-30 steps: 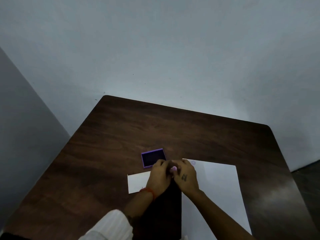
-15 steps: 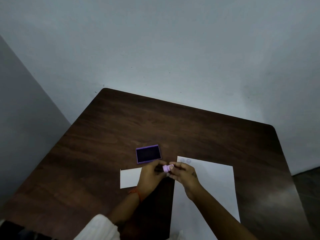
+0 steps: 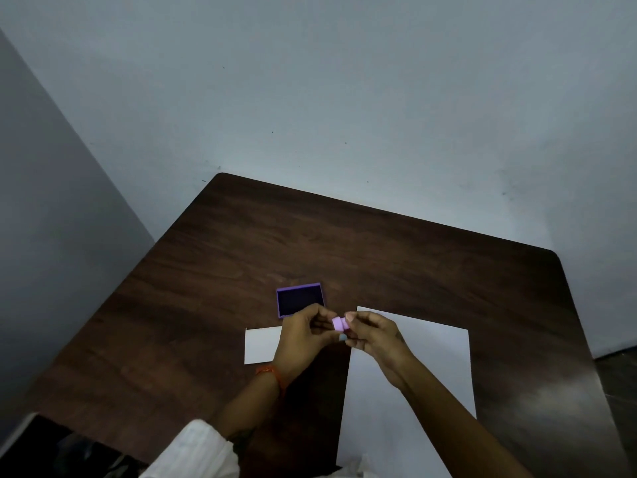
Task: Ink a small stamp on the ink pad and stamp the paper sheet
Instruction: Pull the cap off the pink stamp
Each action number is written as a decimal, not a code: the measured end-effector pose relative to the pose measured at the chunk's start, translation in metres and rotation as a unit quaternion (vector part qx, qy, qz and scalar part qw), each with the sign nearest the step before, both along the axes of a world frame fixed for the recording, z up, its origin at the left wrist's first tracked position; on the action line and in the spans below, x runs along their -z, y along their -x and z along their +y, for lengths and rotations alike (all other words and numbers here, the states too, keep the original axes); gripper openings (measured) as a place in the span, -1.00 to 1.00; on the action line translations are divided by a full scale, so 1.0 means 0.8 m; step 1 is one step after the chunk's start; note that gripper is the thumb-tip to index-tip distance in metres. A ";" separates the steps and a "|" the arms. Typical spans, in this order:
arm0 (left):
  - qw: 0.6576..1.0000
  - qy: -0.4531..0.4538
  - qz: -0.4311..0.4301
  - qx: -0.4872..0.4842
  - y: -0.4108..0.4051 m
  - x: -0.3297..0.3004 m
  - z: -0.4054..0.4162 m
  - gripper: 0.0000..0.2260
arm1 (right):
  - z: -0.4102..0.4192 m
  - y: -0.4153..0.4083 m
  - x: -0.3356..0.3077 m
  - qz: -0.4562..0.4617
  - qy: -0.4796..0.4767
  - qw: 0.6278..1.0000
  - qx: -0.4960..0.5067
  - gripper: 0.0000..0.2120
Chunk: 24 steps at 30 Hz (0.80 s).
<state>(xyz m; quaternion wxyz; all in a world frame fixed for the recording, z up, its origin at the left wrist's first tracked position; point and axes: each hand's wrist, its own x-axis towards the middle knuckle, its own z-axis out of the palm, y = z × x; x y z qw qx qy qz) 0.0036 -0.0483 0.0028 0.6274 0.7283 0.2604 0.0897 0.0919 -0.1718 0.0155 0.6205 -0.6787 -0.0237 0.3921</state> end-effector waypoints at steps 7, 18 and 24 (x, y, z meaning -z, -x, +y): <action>1.000 -0.005 -0.010 0.001 0.001 -0.005 -0.003 -0.79 | -0.004 -0.004 -0.004 -0.003 -0.005 1.000 -0.022 -0.86; 0.998 0.056 0.019 -0.010 -0.002 0.002 0.002 -0.81 | -0.020 -0.012 -0.004 0.173 -0.113 0.977 0.048 -0.85; 0.997 0.012 0.074 0.002 -0.005 0.019 0.000 -0.76 | -0.028 -0.010 -0.008 0.284 -0.195 0.933 0.103 -0.83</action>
